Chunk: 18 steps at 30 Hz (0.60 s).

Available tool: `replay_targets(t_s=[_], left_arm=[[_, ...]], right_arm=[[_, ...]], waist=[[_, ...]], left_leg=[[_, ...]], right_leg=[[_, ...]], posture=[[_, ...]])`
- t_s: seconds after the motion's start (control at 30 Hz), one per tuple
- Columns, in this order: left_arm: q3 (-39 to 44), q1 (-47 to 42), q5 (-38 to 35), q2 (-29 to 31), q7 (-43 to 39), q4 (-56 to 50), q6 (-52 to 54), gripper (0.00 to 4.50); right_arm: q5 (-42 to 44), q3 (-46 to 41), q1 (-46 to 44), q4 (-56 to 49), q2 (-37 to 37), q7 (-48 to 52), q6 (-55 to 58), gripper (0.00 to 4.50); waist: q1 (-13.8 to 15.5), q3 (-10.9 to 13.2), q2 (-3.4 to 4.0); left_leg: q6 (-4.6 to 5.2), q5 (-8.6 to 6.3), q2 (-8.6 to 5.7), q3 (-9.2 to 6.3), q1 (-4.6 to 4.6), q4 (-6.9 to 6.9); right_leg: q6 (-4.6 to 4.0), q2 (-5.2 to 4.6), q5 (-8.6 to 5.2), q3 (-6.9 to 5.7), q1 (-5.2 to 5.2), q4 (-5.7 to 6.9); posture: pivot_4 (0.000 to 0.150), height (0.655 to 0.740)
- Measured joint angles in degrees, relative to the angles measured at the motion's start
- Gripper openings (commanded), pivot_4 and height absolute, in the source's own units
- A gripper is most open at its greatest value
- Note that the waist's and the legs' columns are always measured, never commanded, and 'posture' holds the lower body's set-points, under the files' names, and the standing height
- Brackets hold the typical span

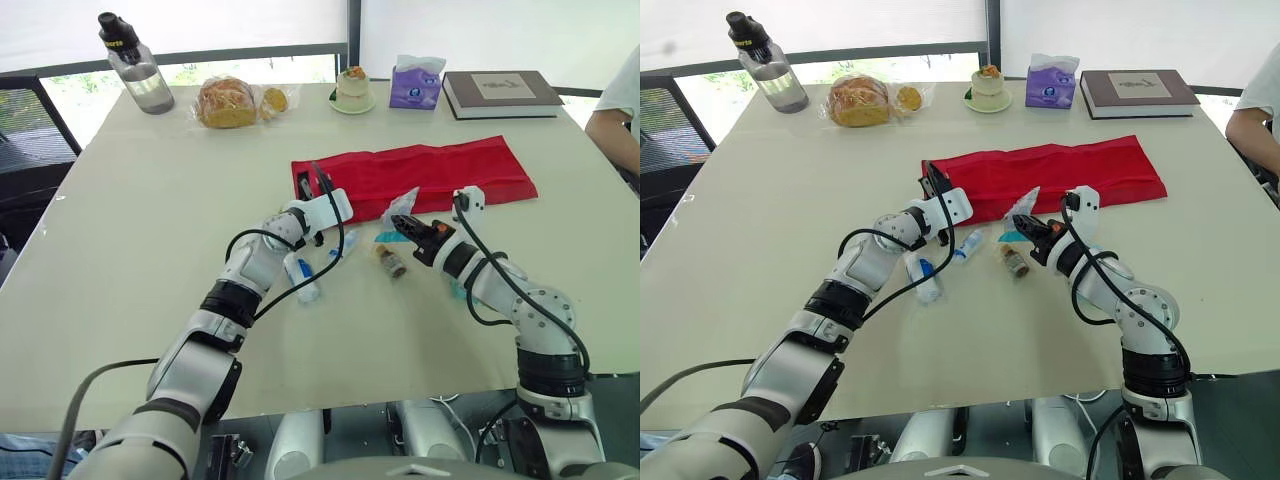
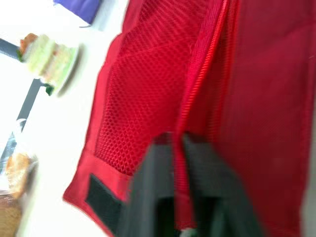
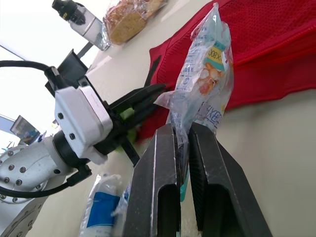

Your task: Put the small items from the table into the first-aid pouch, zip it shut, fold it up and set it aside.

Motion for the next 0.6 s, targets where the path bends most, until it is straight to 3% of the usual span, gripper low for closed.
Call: replay_targets(t_s=[0.4,0.6], left_arm=[[0.72,-1.19,-2.93,-1.21,-0.98,2.29,-2.82,0.10],[1.84,-1.29,-5.71,-1.88,-2.58,1.76,-3.02,0.10]], right_arm=[[-1.38,0.08,-3.09,2.73,3.86,1.71,-0.33,0.00],[-1.17,-2.48,-7.61,11.98,10.98,3.95,-3.44,0.00]], waist=[[0.05,0.00,0.00],[-0.02,0.00,0.00]], left_leg=[[0.00,0.00,-0.01,0.00,-0.02,0.01],[0.00,0.00,0.00,-0.01,-0.02,0.00]], right_leg=[[0.00,0.00,0.00,0.00,0.00,-0.01],[0.00,0.00,0.01,-0.01,-0.01,0.00]], posture=[[0.150,0.7400],[0.150,0.7400]])
